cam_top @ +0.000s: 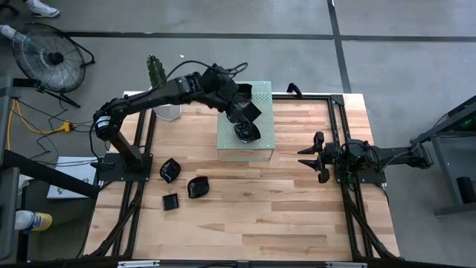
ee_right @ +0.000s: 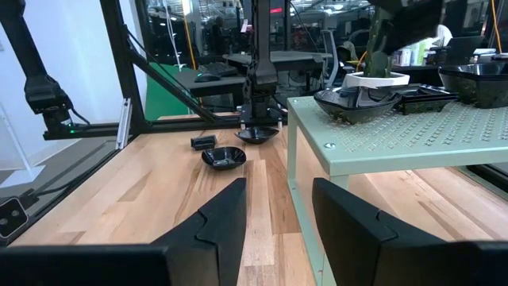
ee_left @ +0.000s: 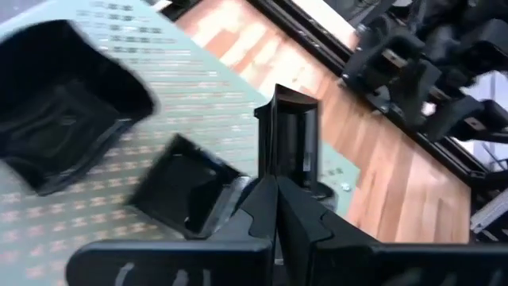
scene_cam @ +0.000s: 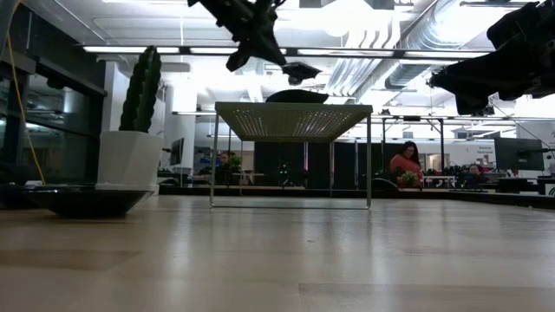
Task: Pick & Place Mini shaped plates
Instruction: Stack the black square plate on top of the black square plate on the shelf
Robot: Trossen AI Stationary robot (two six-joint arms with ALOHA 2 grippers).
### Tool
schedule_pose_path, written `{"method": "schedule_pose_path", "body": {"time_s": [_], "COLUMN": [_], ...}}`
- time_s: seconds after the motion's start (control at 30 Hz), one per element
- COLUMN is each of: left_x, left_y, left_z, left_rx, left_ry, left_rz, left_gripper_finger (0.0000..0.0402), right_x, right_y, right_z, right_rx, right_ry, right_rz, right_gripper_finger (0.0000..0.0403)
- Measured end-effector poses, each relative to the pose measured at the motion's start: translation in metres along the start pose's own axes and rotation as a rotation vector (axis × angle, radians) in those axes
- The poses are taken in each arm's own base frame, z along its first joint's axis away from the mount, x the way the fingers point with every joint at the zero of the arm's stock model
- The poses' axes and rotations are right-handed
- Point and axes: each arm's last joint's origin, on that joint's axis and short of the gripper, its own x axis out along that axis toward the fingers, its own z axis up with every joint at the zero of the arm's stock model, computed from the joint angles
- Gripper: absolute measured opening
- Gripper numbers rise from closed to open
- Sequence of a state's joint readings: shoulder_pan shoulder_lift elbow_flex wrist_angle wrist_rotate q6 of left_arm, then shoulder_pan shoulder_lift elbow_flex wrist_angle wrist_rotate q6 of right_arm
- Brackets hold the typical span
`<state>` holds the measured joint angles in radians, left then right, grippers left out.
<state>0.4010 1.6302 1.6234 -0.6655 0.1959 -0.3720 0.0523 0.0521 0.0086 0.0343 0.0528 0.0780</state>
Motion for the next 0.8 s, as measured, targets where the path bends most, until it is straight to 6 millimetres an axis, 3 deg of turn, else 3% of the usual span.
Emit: {"method": "schedule_pose_path", "body": {"time_s": [0.5, 0.8], "left_x": [0.007, 0.006], "left_y": [-0.047, -0.044], "left_z": [-0.018, -0.016], "left_rx": [-0.027, -0.114], "left_ry": [-0.071, -0.139], "left_rz": [0.1, 0.178], "left_gripper_finger": [0.0, 0.0], "right_x": [0.0, 0.0], "right_y": [0.0, 0.0], "right_z": [0.0, 0.0], "right_rx": [0.0, 0.0], "right_ry": [-0.001, 0.0], "right_rz": [0.0, 0.0], "right_gripper_finger": [0.014, 0.014]}}
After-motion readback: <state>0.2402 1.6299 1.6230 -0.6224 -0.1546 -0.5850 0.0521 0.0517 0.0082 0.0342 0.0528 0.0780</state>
